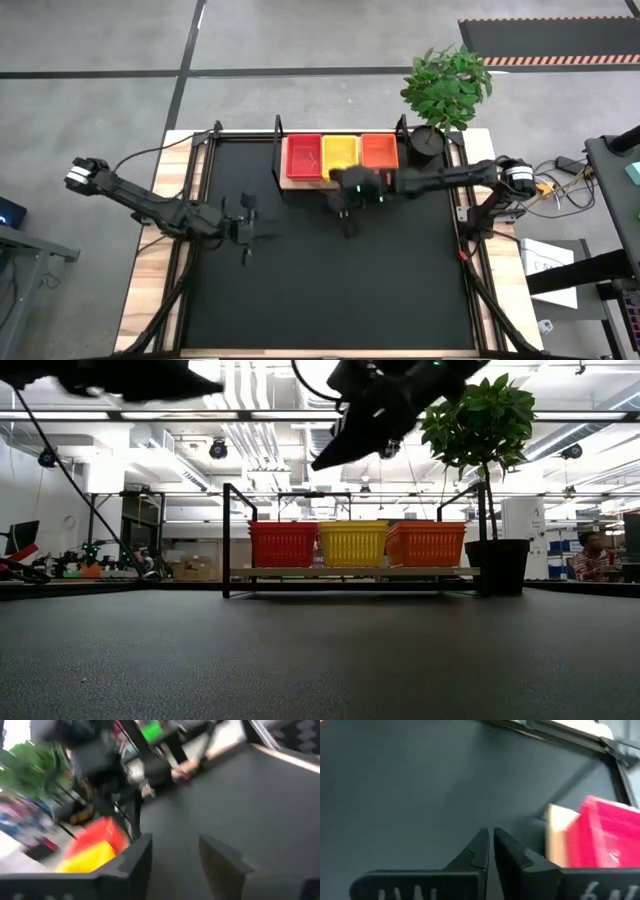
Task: Stack baskets on shelf by color
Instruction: Return to Home Position
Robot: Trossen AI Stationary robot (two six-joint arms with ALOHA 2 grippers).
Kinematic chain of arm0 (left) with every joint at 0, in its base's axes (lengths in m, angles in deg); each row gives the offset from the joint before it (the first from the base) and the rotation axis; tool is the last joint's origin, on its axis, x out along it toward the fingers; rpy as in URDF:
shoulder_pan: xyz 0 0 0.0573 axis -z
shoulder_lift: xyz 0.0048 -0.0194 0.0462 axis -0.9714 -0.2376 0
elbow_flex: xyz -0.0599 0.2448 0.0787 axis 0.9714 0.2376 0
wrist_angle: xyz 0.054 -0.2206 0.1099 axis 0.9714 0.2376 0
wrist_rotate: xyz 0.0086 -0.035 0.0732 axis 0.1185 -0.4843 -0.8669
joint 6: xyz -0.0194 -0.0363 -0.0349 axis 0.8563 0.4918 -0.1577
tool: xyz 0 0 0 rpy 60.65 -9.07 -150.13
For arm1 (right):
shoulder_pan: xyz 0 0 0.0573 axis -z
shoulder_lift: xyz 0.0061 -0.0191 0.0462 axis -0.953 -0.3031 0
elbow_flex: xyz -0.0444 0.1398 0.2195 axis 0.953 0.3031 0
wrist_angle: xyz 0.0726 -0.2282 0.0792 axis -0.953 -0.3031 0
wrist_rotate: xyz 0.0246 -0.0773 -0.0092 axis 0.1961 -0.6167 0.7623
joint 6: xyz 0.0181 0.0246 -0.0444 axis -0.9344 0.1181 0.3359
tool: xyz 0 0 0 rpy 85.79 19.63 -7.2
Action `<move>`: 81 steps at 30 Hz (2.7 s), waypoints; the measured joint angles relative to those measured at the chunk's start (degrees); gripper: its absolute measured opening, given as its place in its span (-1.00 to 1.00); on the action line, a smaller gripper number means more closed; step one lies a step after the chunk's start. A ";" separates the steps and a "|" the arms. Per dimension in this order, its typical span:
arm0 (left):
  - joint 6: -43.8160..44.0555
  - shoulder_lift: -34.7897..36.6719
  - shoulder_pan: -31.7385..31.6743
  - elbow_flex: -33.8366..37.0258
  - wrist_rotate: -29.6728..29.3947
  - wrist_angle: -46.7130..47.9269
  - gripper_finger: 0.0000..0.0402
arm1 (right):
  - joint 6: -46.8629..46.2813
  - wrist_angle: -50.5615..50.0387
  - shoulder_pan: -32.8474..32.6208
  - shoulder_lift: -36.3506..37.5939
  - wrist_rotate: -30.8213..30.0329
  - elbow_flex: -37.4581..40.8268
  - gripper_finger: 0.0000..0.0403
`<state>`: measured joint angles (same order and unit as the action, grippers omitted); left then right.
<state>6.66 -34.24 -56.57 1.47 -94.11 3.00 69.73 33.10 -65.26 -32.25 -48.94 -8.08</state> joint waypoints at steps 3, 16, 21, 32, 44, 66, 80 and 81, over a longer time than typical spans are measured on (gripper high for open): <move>5.55 4.64 0.00 0.27 1.45 9.53 -0.45 | 1.16 7.54 -3.25 1.20 -1.46 5.80 -0.95; 11.65 22.47 -0.20 10.43 5.75 12.37 -0.99 | 1.00 38.22 -3.75 20.36 -3.81 34.71 -0.96; 9.76 27.37 -0.45 15.69 5.63 8.13 -1.00 | 0.40 38.34 -1.35 28.83 -3.83 41.02 -0.96; 9.95 42.62 -1.16 24.84 0.46 6.74 -1.00 | -1.91 39.96 2.43 43.08 -3.76 52.17 -0.96; 10.02 48.82 -1.36 27.45 -1.57 7.57 -1.00 | -4.31 42.44 4.71 58.05 -3.39 61.21 -0.96; 15.93 48.49 -1.35 27.61 -1.32 8.03 -1.00 | -6.38 31.93 5.26 73.44 -3.85 68.15 -0.96; 17.53 46.13 -1.34 27.67 -1.32 8.14 -1.00 | -9.80 15.41 5.30 85.58 -3.77 65.82 -0.96; 17.57 45.85 -1.33 27.67 -1.32 8.13 -1.00 | -9.86 13.60 5.30 87.10 -3.76 65.32 -0.96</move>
<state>24.24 11.61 -57.91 29.14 -95.44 11.13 59.87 46.71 -59.95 54.85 -52.70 57.24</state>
